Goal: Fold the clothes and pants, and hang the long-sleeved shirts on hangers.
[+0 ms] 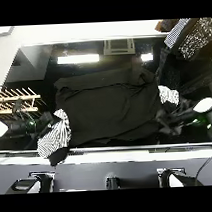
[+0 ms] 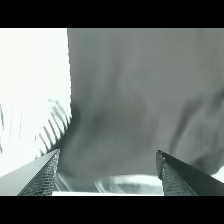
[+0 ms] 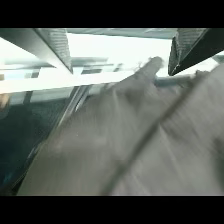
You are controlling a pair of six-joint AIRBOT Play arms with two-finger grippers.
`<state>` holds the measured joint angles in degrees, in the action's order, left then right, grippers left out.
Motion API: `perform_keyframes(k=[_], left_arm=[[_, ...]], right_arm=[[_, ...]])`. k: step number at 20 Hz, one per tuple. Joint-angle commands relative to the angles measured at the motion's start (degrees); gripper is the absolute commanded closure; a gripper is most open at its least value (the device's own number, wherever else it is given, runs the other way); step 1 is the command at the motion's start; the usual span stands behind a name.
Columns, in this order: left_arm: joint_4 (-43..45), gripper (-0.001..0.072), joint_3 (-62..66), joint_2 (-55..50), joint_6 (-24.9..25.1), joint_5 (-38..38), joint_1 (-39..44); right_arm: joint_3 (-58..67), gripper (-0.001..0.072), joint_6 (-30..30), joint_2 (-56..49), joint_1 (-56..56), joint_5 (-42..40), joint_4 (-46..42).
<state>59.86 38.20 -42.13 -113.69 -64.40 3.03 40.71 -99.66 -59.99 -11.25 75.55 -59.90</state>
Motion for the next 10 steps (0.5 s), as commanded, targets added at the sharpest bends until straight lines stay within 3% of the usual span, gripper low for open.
perform_keyframes(k=[1, 5, 7, 8, 9, 10], left_arm=[[-1.01, -0.0013, -6.43, 5.66, -7.23, -0.15, 6.99], [-1.01, -0.0013, -9.33, 4.59, -13.99, 2.93, 16.76], [-1.01, -0.0013, -10.69, 3.26, -16.33, 8.63, 22.21], [-1.03, -0.0013, -11.28, 2.21, -17.86, 11.63, 24.41], [-1.03, -0.0013, -11.65, 0.66, -19.1, 14.67, 26.58], [-1.22, -0.0013, -11.69, -1.18, -19.67, 17.29, 28.39]], right_arm=[[-11.28, 0.0015, -5.44, 1.7, 7.06, -9.22, 2.51], [-14.19, 0.0033, -9.25, 1.62, 9.77, -17.66, 5.07], [-14.19, 0.0116, -9.9, 0.52, 9.77, -20.31, 5.95], [-14.19, 0.0181, -9.9, -0.48, 9.77, -21.35, 6.45], [-14.19, 0.0346, -9.88, -1.51, 9.77, -22.43, 6.97], [-14.19, 0.0585, -9.88, -2.05, 9.77, -23.5, 7.37]])
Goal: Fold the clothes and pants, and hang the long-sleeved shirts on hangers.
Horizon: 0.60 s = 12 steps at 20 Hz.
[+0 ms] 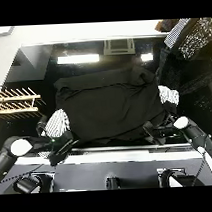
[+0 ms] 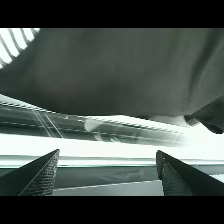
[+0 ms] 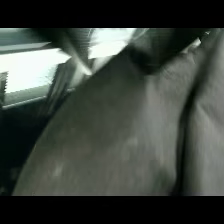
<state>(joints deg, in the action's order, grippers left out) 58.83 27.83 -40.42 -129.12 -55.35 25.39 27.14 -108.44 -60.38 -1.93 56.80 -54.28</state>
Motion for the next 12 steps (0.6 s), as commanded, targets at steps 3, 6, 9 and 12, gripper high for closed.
perform_keyframes(k=[3, 6, 9, 12], left_arm=[[-3.91, -0.0013, -1.31, -10.12, -4.26, 15.89, 10.8], [-5.35, -0.0013, -1.25, -16.33, -4.52, 21.0, 13.29], [-5.53, -0.0013, -1.25, -20.61, -5.14, 26.93, 13.27], [-5.51, 0.0174, -1.2, -22.51, -6.99, 30.1, 12.83]], right_arm=[[-0.39, 0.0683, -1.79, -1.03, 0.46, -7.39, 2.75], [-0.31, 0.0683, -2.23, 0.15, 0.46, -6.32, 2.82], [-0.31, 0.0683, -2.16, 1.7, 0.46, -3.54, 2.64], [-0.31, 0.0683, -2.19, 4.48, 0.46, -2.45, 2.67]])
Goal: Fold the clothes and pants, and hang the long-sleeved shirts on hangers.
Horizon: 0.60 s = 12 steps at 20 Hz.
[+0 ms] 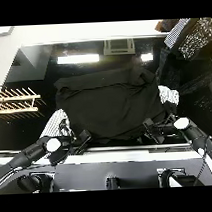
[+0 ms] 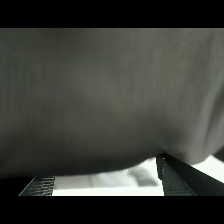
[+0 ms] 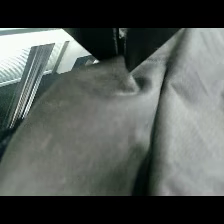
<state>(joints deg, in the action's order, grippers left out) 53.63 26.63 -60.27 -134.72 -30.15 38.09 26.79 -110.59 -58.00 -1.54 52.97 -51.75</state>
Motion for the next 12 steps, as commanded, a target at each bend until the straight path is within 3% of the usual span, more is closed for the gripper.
perform_keyframes(k=[1, 2, 4, 7, 9, 12], left_arm=[[-0.24, 0.0514, 0.0, -2.69, -1.03, 4.22, -0.48], [-0.28, 0.0686, 0.11, -2.56, 0.37, 3.5, -1.25], [-0.28, 0.0686, 0.98, -1.77, 4.5, -2.62, -4.92], [-0.22, 0.0687, 3.93, 2.51, 19.26, -19.45, -12.26], [-0.09, 0.0687, 6.23, 7.28, 26.12, -32.87, -16.2], [0.15, 0.0687, 9.07, 15.96, 26.05, -46.66, -17.73]], right_arm=[[0.04, 0.0683, -0.07, 3.56, 0.07, 1.6, 0.15], [0.04, 0.0683, -0.15, 5.09, 0.04, 1.86, 0.11], [0.55, 0.0683, -0.24, 8.2, -0.11, 3.82, -0.31], [3.48, 0.0683, -1.2, 13.86, -0.11, 10.82, -3.69], [5.77, 0.0683, -4.35, 18.75, -0.09, 19.15, -6.62], [8.24, 0.0684, -8.7, 28.3, -0.11, 33.64, -6.84]])
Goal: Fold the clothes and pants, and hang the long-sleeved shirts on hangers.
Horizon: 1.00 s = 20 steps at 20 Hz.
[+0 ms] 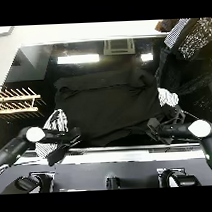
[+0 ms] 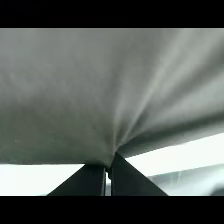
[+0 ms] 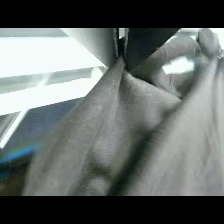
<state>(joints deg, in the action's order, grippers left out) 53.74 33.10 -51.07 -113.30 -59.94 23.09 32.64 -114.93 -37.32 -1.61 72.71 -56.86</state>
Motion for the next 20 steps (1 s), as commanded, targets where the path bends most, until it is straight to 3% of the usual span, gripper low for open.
perform_keyframes(k=[1, 4, 8, 11, 14, 17, 20], left_arm=[[0.02, 0.0687, 3.37, 9.44, 2.82, -18.73, -2.73], [0.0, 0.0687, 6.43, 13.94, -2.05, -18.69, -2.75], [-1.18, 0.0688, 11.23, 8.9, -2.62, -15.58, -3.85], [-6.1, 0.0688, 13.42, 0.04, -0.55, -8.22, -7.87], [-16.24, 0.0687, 15.26, -10.25, 5.31, 2.29, -11.47], [-27.69, 0.0687, 18.8, -24.13, 12.33, 4.68, -11.78], [-31.5, 0.0688, 23.52, -36.0, 15.67, 4.52, -11.21]], right_arm=[[3.67, 0.0684, -6.1, 10.95, -0.04, 18.38, -1.75], [8.98, 0.0683, -10.21, 16.02, -0.04, 24.48, -2.93], [15.04, 0.0683, -9.86, 10.19, -0.04, 18.56, -9.03], [15.37, 0.0683, -4.61, 1.62, -0.04, 8.0, -9.75], [15.37, 0.0683, 0.85, -6.16, -0.02, -5.95, -9.86], [15.3, 0.0683, 4.31, -13.53, 0.13, -13.2, -9.73], [15.3, 0.0683, 5.99, -21.05, 0.13, -15.23, -8.0]])
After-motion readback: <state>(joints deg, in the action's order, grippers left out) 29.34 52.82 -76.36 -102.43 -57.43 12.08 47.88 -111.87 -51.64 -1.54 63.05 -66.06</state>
